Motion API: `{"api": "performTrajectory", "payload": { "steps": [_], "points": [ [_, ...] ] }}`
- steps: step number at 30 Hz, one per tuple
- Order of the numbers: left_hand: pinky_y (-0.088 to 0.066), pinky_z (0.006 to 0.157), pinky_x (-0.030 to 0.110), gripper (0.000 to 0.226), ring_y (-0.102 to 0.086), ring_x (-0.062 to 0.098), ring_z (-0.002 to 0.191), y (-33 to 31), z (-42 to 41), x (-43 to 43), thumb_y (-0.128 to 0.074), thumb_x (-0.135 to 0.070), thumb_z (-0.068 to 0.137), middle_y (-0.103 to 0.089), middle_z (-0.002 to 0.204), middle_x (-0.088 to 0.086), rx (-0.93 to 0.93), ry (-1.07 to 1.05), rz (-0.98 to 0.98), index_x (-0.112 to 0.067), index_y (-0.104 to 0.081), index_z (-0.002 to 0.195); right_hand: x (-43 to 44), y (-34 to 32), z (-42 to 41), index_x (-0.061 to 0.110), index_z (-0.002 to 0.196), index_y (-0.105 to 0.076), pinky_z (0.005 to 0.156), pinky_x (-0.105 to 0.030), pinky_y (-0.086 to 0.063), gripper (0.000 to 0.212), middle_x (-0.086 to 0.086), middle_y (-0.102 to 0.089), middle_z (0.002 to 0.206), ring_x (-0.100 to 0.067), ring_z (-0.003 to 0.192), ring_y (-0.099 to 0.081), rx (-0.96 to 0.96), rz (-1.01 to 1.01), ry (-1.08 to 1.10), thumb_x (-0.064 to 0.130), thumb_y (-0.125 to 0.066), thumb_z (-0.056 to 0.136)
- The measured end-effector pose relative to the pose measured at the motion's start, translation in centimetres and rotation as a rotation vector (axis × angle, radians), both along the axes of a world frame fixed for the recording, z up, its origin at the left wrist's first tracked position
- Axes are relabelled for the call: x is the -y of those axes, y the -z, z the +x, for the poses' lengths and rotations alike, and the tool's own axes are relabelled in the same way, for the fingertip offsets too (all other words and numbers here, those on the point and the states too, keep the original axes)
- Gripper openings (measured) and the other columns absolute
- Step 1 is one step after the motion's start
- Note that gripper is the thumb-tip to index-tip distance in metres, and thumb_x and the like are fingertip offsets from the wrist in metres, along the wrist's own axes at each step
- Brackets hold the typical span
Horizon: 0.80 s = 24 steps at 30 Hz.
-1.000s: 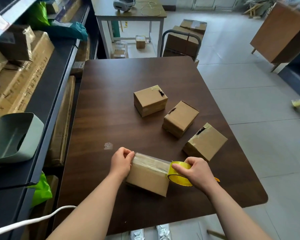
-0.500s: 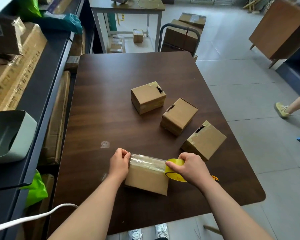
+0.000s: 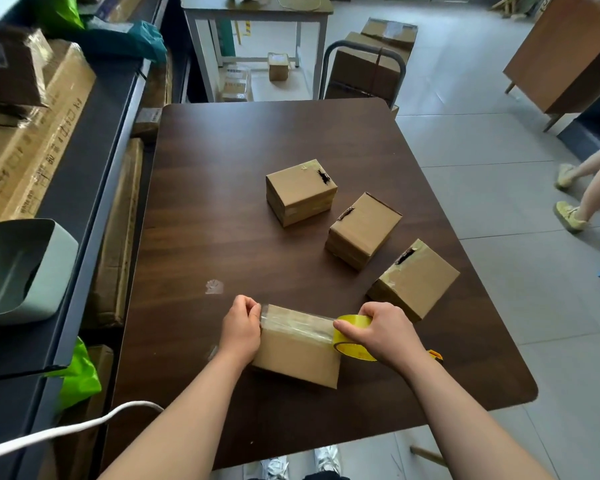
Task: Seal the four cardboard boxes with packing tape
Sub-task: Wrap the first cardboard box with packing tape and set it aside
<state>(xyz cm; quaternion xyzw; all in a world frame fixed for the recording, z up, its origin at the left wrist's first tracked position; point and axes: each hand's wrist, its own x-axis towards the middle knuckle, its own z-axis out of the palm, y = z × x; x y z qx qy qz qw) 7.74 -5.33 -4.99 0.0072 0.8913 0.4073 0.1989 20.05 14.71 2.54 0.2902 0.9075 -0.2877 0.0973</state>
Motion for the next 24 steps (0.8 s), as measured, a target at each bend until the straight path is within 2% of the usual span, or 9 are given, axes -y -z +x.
{"api": "performTrajectory", "payload": {
  "steps": [8,13,15,17,18,22,24],
  "points": [
    [-0.035,0.07,0.03,0.013,-0.052,0.022,0.085,0.3,0.2,-0.2,-0.045,-0.018,0.1,-0.057,0.089,0.004,0.011,0.014,-0.013,-0.01,-0.051,0.092,0.0,0.1,0.0,0.023,0.078,-0.06,0.056,-0.022,-0.039,0.042,0.01,-0.055,0.074,-0.008,0.074,-0.053,0.001,0.008,0.01,0.065,-0.064,0.078],
    [-0.036,0.072,0.031,0.011,-0.053,0.024,0.089,0.7,0.5,-0.3,-0.044,-0.018,0.1,-0.056,0.091,0.003,0.046,0.041,-0.027,-0.011,-0.049,0.094,0.1,0.5,-0.2,0.022,0.079,-0.062,0.061,-0.025,-0.046,0.043,0.007,-0.057,0.077,-0.01,0.077,-0.055,-0.007,-0.002,0.015,0.065,-0.065,0.077],
    [-0.037,0.075,0.031,0.011,-0.054,0.024,0.092,0.7,0.3,-0.4,-0.045,-0.017,0.099,-0.056,0.094,0.003,0.079,0.047,-0.034,-0.016,-0.047,0.11,0.2,0.7,-0.2,0.022,0.077,-0.061,0.06,-0.025,-0.044,0.043,0.007,-0.057,0.075,-0.01,0.076,-0.055,-0.016,-0.01,0.025,0.065,-0.066,0.076],
    [-0.039,0.079,0.03,0.038,-0.053,0.02,0.095,0.6,-0.1,-0.3,-0.051,-0.013,0.097,-0.056,0.102,0.005,0.107,0.047,-0.053,-0.023,-0.04,0.132,0.3,0.8,-0.2,0.022,0.076,-0.06,0.058,-0.023,-0.041,0.044,0.007,-0.056,0.074,-0.01,0.075,-0.055,-0.024,-0.013,0.027,0.065,-0.066,0.076],
    [-0.041,0.081,0.029,0.043,-0.052,0.018,0.096,0.5,-0.3,-0.2,-0.053,-0.011,0.095,-0.055,0.109,0.007,0.087,0.041,-0.072,-0.022,-0.04,0.135,0.3,0.9,-0.2,0.022,0.076,-0.06,0.057,-0.023,-0.04,0.044,0.007,-0.056,0.074,-0.01,0.075,-0.055,-0.025,-0.01,0.027,0.065,-0.066,0.076],
    [-0.044,0.088,0.033,0.026,-0.054,0.025,0.105,-0.4,1.0,-0.5,-0.043,-0.009,0.097,-0.056,0.119,0.011,-0.175,-0.009,-0.115,-0.009,-0.056,0.12,0.5,1.0,-0.1,0.023,0.074,-0.059,0.057,-0.025,-0.042,0.044,0.007,-0.057,0.073,-0.011,0.073,-0.056,-0.015,0.01,0.028,0.066,-0.065,0.076],
    [-0.04,0.098,0.033,0.033,-0.051,0.025,0.117,-0.4,3.1,-1.1,-0.037,-0.009,0.099,-0.053,0.129,0.011,-0.182,0.045,-0.101,-0.007,-0.051,0.129,0.6,0.8,-0.2,0.023,0.077,-0.061,0.058,-0.027,-0.046,0.045,0.007,-0.059,0.075,-0.011,0.075,-0.057,-0.007,0.024,0.021,0.068,-0.063,0.076]
  ]
}}
